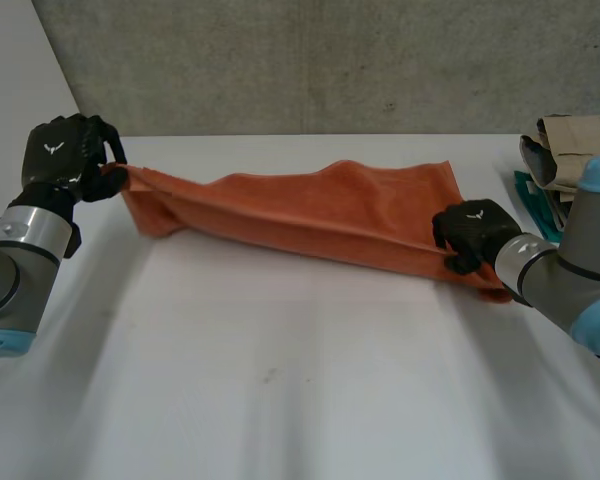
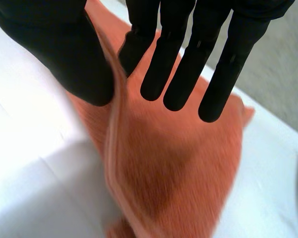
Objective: Fold the laundry.
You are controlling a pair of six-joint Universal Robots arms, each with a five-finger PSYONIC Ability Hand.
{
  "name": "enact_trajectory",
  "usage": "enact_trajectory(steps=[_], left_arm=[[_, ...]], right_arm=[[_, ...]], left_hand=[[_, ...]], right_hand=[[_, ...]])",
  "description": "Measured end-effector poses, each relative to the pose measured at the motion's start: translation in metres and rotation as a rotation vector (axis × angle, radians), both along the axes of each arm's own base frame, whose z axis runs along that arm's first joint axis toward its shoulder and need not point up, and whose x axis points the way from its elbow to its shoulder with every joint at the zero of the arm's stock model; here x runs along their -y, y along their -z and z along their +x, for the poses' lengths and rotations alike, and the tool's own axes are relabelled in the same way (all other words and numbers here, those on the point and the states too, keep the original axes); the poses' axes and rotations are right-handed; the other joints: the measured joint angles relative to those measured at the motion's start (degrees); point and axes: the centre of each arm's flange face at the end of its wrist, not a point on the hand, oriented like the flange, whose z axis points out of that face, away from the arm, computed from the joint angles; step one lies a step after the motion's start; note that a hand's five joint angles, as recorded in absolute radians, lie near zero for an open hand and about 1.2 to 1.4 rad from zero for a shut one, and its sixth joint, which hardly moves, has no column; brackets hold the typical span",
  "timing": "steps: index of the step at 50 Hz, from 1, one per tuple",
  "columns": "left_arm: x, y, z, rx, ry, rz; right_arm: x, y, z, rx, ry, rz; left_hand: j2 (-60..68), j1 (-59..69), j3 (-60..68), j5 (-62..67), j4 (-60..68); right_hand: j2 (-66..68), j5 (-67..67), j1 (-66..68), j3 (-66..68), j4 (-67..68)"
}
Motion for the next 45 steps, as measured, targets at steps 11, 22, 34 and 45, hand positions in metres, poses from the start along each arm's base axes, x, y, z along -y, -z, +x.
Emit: enact_trajectory(steps=[11,22,34,45], left_arm=[[0.004,-0.006,0.015,0.021,-0.067,0.019],[0.001,0.001,0.025,0.017,-0.095,0.09],[-0.048,-0.028,0.036,0.044,-0.082,0.258],[-0.117,-0.052,0.049,0.279,0.016,0.506]], right_arm=[[0.011,0.012,-0.03,0.058,0.334,0.081],[0.02,0.023,-0.052,0.021,0.389,0.129],[-0.013,-0.077,-0.074,0.005,0.248,0.05],[-0.074,-0.145,-0.106,-0.402,0.043,0.174]], left_hand=[[0.0,0.0,0.0,0.0,0.0],[0.0,0.0,0.0,0.0,0.0],[0.0,0.0,0.0,0.0,0.01],[0.04,0.0,0.0,0.0,0.02]], right_hand=[[-31.42,-33.39,-33.47,-31.45,-31.64],[6.79,4.55,1.46,6.25,6.34],[6.83,4.58,1.46,7.08,7.49],[6.82,4.56,1.46,7.25,7.63]])
